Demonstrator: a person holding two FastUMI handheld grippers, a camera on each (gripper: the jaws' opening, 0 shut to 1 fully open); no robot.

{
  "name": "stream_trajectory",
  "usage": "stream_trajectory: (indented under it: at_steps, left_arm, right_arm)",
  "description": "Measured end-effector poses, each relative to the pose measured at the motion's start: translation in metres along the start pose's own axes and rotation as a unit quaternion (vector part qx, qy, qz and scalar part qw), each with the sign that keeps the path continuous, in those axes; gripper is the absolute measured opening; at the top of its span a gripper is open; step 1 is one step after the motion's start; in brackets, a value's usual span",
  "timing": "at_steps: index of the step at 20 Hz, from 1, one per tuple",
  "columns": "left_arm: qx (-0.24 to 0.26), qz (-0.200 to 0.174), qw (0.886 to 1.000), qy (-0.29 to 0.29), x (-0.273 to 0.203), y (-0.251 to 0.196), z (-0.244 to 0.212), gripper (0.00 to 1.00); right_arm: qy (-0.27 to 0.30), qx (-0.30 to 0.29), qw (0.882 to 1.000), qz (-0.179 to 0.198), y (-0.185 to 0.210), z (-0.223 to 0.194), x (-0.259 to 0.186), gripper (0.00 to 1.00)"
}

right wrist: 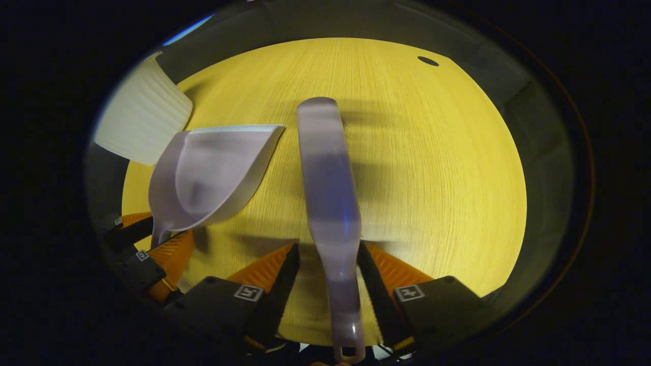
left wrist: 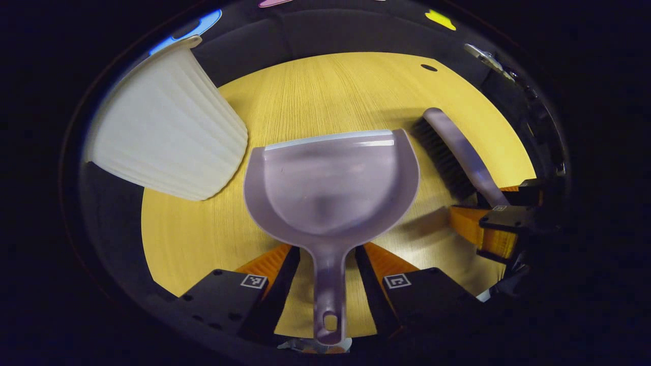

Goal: Pick up the small broom and dustpan from the desktop, sweep the trash into the dustpan with the broom, and then empty the trash into the garbage bin.

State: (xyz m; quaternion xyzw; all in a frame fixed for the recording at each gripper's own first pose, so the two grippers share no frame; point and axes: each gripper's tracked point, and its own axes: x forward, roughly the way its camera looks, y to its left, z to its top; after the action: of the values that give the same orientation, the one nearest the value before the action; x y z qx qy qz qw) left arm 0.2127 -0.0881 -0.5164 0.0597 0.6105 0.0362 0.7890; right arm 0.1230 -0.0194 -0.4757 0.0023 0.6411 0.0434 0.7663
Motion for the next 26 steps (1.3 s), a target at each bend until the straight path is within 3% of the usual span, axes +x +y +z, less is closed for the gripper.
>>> stream_trajectory:
  at_steps: [2, 3, 5, 8, 10, 11, 12, 13, 14, 15, 16, 17, 18, 19, 20, 21, 22, 23, 24, 26]
  left_arm:
    - [-0.011, -0.018, 1.000, -0.006, -0.005, -0.006, -0.002, 0.72]
    - [-0.019, -0.017, 1.000, -0.015, -0.010, -0.006, -0.003, 0.72]
    - [-0.029, -0.008, 0.998, -0.057, -0.031, 0.001, 0.001, 0.73]
    - [-0.035, -0.002, 0.989, -0.141, -0.064, 0.004, 0.008, 0.72]
    - [-0.048, 0.008, 0.971, -0.235, -0.098, 0.004, 0.011, 0.72]
    - [-0.055, 0.016, 0.952, -0.301, -0.127, 0.005, 0.012, 0.72]
    - [-0.057, 0.024, 0.930, -0.361, -0.149, 0.002, 0.007, 0.72]
    - [-0.050, 0.033, 0.901, -0.430, -0.175, -0.003, 0.005, 0.72]
    - [-0.048, 0.051, 0.868, -0.492, -0.186, -0.004, -0.009, 0.72]
    - [-0.042, 0.063, 0.828, -0.556, -0.206, -0.009, -0.020, 0.72]
    - [-0.042, 0.069, 0.780, -0.620, -0.225, -0.012, -0.033, 0.71]
    - [-0.046, 0.070, 0.745, -0.661, -0.221, -0.015, -0.046, 0.70]
    - [-0.052, 0.068, 0.716, -0.692, -0.223, -0.018, -0.063, 0.70]
    - [-0.044, 0.063, 0.704, -0.706, -0.215, -0.022, -0.075, 0.70]
    - [-0.035, 0.063, 0.709, -0.701, -0.199, -0.025, -0.087, 0.70]
    - [-0.026, 0.068, 0.723, -0.687, -0.178, -0.024, -0.100, 0.70]
    - [-0.027, 0.075, 0.733, -0.675, -0.164, -0.022, -0.117, 0.70]
    - [-0.035, 0.076, 0.738, -0.670, -0.155, -0.025, -0.125, 0.70]
    - [-0.045, 0.064, 0.742, -0.666, -0.140, -0.025, -0.135, 0.70]
    - [-0.069, 0.056, 0.750, -0.656, -0.130, -0.004, -0.159, 0.70]
  right_arm:
    - [-0.012, 0.001, 1.000, -0.006, -0.003, 0.000, -0.003, 0.94]
    - [-0.019, 0.007, 1.000, -0.004, -0.003, 0.001, -0.008, 0.99]
    - [-0.052, 0.017, 0.998, 0.000, -0.007, 0.008, -0.025, 0.94]
    - [-0.121, 0.036, 0.992, -0.016, -0.020, 0.027, -0.069, 0.99]
    - [-0.204, 0.052, 0.977, -0.022, -0.027, 0.053, -0.118, 0.99]
    - [-0.259, 0.053, 0.964, -0.020, -0.028, 0.071, -0.152, 0.94]
    - [-0.323, 0.051, 0.945, -0.025, -0.023, 0.085, -0.187, 0.98]
    - [-0.389, 0.049, 0.920, -0.023, -0.015, 0.099, -0.226, 0.98]
    - [-0.467, 0.048, 0.883, -0.021, -0.010, 0.111, -0.273, 0.98]
    - [-0.540, 0.052, 0.840, -0.023, -0.005, 0.121, -0.321, 0.97]
    - [-0.603, 0.046, 0.796, -0.026, 0.000, 0.121, -0.360, 0.96]
    - [-0.657, 0.037, 0.752, -0.039, 0.007, 0.116, -0.390, 0.95]
    - [-0.699, 0.022, 0.713, -0.058, 0.012, 0.115, -0.427, 0.95]
    - [-0.723, 0.003, 0.687, -0.073, 0.023, 0.106, -0.457, 0.89]
    - [-0.732, -0.020, 0.677, -0.076, 0.033, 0.108, -0.452, 0.91]
    - [-0.725, -0.047, 0.683, -0.070, 0.045, 0.096, -0.450, 0.91]
    - [-0.710, -0.071, 0.698, -0.059, 0.055, 0.092, -0.444, 0.94]
    - [-0.699, -0.090, 0.708, -0.040, 0.068, 0.084, -0.443, 0.95]
    - [-0.704, -0.094, 0.704, -0.017, 0.078, 0.083, -0.444, 0.97]
    - [-0.731, -0.050, 0.680, -0.017, 0.071, 0.081, -0.470, 0.97]
